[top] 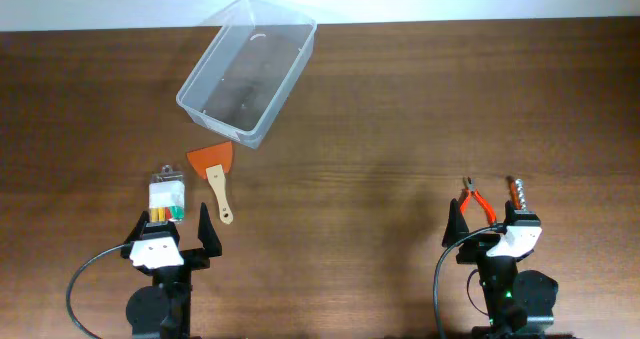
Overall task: Pack container
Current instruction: 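Raise both arms from rest and move the left gripper toward the clear box, then lower the left gripper onto the near rim of the clear box and grasp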
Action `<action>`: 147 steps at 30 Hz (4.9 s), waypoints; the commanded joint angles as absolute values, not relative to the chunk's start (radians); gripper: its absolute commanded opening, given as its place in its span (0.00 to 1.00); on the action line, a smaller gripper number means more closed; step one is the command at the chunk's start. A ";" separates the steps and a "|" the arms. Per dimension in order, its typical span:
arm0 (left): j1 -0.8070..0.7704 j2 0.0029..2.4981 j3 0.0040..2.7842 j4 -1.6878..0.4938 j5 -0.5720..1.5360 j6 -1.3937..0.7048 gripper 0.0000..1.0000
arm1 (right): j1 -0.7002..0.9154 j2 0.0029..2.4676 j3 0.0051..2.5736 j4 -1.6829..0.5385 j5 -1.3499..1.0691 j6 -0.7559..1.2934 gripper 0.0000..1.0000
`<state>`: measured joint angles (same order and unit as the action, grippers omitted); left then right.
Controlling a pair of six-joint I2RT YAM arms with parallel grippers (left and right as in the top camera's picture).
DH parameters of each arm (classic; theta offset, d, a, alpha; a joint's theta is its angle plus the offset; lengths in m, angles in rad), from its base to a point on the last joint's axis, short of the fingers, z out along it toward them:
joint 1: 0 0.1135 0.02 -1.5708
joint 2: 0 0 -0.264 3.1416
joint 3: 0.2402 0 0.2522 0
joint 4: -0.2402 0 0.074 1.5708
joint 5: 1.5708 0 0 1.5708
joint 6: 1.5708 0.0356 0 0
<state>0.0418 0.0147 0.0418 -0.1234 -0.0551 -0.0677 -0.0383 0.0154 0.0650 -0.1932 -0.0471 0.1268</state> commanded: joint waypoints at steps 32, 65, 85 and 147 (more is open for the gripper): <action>0.048 0.005 0.031 -0.123 -0.044 -0.052 0.99 | -0.033 0.004 0.056 -0.190 -0.056 0.120 0.99; 0.049 0.186 0.295 -0.057 -0.041 -0.052 0.99 | -0.033 0.196 0.240 -0.021 -0.120 0.157 0.99; 0.047 1.533 2.085 -1.113 0.032 0.073 0.99 | -0.033 1.802 2.261 -1.235 -0.270 0.104 0.99; 0.047 2.199 1.995 -1.202 0.239 -0.723 0.71 | -0.006 2.015 2.204 -1.489 -0.183 -0.075 1.00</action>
<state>0.0425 2.1723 1.9942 -1.2037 0.2325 -0.6971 -0.0120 2.0247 2.2135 -1.4887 -0.1993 -0.0635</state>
